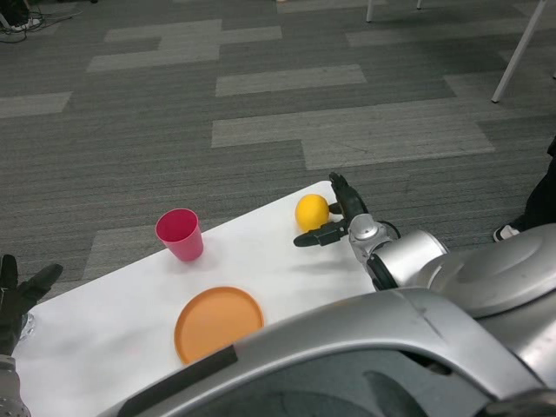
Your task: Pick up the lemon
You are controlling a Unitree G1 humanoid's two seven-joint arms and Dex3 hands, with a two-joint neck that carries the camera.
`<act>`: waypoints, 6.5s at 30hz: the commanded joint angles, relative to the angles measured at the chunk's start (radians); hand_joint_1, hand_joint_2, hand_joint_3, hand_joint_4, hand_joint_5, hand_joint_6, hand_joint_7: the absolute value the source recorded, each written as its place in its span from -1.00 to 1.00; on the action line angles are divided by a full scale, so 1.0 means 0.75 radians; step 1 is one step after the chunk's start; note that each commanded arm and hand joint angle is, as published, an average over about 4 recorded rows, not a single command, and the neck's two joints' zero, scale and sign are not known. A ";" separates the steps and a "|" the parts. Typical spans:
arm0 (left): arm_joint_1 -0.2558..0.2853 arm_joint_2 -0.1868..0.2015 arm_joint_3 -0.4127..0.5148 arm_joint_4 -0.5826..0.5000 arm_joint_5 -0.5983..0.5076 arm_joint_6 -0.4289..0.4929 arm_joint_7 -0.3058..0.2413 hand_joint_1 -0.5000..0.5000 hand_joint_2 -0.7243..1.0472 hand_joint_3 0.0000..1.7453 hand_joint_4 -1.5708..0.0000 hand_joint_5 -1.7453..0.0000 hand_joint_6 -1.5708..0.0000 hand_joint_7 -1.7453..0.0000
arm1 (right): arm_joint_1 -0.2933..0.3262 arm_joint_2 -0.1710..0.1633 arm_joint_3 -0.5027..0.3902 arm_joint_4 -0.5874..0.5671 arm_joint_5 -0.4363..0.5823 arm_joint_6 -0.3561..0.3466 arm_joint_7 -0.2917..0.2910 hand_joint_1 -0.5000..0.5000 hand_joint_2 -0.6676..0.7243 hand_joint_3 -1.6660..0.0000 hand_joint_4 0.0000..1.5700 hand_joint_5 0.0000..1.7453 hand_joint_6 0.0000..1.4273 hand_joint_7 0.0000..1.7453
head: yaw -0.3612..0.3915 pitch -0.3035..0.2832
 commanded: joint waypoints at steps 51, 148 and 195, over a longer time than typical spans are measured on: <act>-0.011 0.001 -0.007 0.000 -0.002 -0.002 0.003 1.00 1.00 -0.90 0.95 1.00 1.00 1.00 | -0.151 0.039 0.038 -0.014 -0.515 0.326 -0.178 -0.90 -0.70 0.40 -1.00 0.64 -1.00 -1.00 | 0.010 -0.017; -0.011 0.014 0.004 -0.009 0.001 -0.004 -0.003 1.00 1.00 -0.90 0.95 1.00 1.00 1.00 | 0.339 0.048 0.361 -0.989 0.055 -0.107 0.007 -0.71 -0.91 -0.43 -0.96 1.00 -0.24 0.52 | 0.829 -0.081; 0.006 0.000 0.015 -0.008 0.002 -0.006 -0.003 1.00 1.00 -0.90 0.95 1.00 1.00 1.00 | 0.361 0.047 0.349 -1.074 0.057 -0.110 0.005 -0.67 -0.91 -0.43 -0.95 1.00 -0.24 0.52 | 0.875 0.035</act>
